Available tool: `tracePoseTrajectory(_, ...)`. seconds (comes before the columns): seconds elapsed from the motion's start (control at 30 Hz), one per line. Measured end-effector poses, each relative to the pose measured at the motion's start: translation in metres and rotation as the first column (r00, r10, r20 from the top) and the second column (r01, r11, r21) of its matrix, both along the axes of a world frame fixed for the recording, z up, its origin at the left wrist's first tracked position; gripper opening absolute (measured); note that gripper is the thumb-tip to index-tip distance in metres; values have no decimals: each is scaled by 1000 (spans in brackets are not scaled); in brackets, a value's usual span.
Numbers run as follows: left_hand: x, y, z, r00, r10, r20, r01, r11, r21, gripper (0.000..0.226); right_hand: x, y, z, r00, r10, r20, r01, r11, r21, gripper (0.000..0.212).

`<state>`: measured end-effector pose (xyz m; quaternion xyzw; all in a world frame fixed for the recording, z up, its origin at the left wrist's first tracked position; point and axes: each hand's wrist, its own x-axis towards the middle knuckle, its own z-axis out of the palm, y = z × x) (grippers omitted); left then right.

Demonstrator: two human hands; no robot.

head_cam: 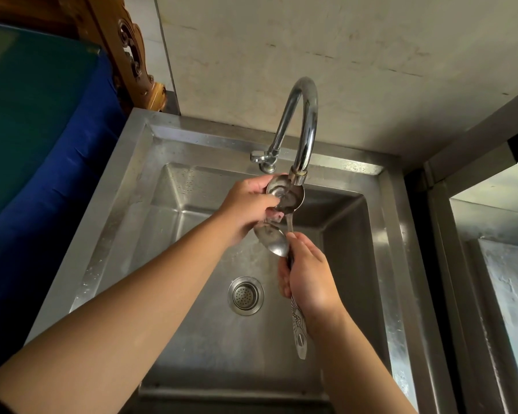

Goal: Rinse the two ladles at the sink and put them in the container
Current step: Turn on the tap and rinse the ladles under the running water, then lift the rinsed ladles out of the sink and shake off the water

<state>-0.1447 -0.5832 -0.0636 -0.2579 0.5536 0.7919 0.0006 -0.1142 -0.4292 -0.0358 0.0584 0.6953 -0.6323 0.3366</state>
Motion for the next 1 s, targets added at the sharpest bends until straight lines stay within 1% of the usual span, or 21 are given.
tracePoseTrajectory(0.07, 4, -7, -4, 999, -23, -24, 23, 999, 30, 59, -1, 0, 1, 1000, 8, 3, -8, 1000, -13, 31)
tracePoseTrajectory(0.1, 5, -11, -6, 999, -29, -34, 30, 999, 15, 61, -1, 0, 2, 1000, 11, 3, -11, 1000, -17, 33)
tracePoseTrajectory(0.13, 6, -15, -9, 998, -40, -42, 38, 998, -41, 61, -1, 0, 2, 1000, 15, -2, -15, 1000, -17, 34)
tracePoseTrajectory(0.17, 7, -20, -11, 997, -56, -44, 48, 987, -156, 61, -1, 0, 3, 1000, 19, -11, -19, 1000, -13, 35)
tracePoseTrajectory(0.2, 8, -24, -12, 997, -72, -38, 56, 946, -318, 62, -1, 0, 3, 1000, 23, -22, -23, 1000, -6, 36)
tracePoseTrajectory(0.23, 7, -29, -14, 996, -88, -22, 65, 867, -495, 64, -1, 1, 4, 999, 25, -32, -25, 1000, 3, 38)
tracePoseTrajectory(0.27, 4, -35, -18, 994, -113, 0, 85, 745, -662, 68, -1, 1, 4, 999, 28, -39, -27, 1000, 12, 39)
tracePoseTrajectory(0.3, 0, -41, -22, 988, -153, 35, 122, 607, -785, 73, -1, 1, 4, 999, 30, -42, -29, 999, 17, 39)
tracePoseTrajectory(0.33, -4, -46, -24, 977, -195, 86, 173, 482, -859, 78, -1, 2, 5, 998, 31, -46, -30, 999, 20, 40)
tracePoseTrajectory(0.4, -13, -54, -29, 942, -258, 213, 290, 307, -906, 85, -1, 2, 6, 998, 35, -60, -34, 999, 25, 39)
tracePoseTrajectory(0.47, -19, -58, -32, 906, -291, 306, 368, 187, -911, 87, -2, 3, 8, 997, 36, -73, -34, 999, 34, 36)
tracePoseTrajectory(0.53, -21, -62, -35, 897, -308, 316, 365, 116, -924, 85, -2, 5, 10, 995, 40, -86, -36, 998, 44, 33)
tracePoseTrajectory(0.57, -21, -63, -35, 902, -309, 303, 348, 105, -932, 83, -2, 5, 11, 995, 44, -93, -40, 998, 43, 32)
tracePoseTrajectory(0.7, -12, -59, -42, 897, -320, 305, 354, 108, -929, 80, -2, 6, 13, 996, 36, -78, -36, 999, 4, 29)
tracePoseTrajectory(0.77, -7, -56, -45, 889, -328, 319, 382, 148, -912, 82, 0, 6, 11, 997, 39, -65, -40, 999, -3, 32)
tracePoseTrajectory(0.83, -2, -50, -45, 896, -324, 304, 385, 227, -894, 82, 2, 6, 8, 998, 36, -45, -37, 999, -24, 32)
tracePoseTrajectory(0.87, 3, -44, -44, 906, -309, 289, 380, 295, -877, 80, 2, 6, 6, 999, 31, -26, -32, 999, -42, 33)
tracePoseTrajectory(0.9, 9, -36, -43, 918, -284, 277, 376, 399, -836, 77, 3, 7, 5, 1000, 25, -5, -25, 998, -59, 33)
tracePoseTrajectory(0.93, 18, -25, -42, 925, -265, 272, 375, 528, -762, 70, 3, 7, 3, 1000, 19, 15, -18, 997, -72, 34)
tracePoseTrajectory(0.97, 31, -13, -40, 928, -264, 264, 373, 662, -650, 60, 4, 7, 1, 999, 12, 33, -9, 997, -81, 35)
tracePoseTrajectory(1.0, 46, -1, -38, 930, -282, 236, 365, 783, -503, 47, 5, 8, -1, 999, 1, 49, 3, 996, -88, 35)
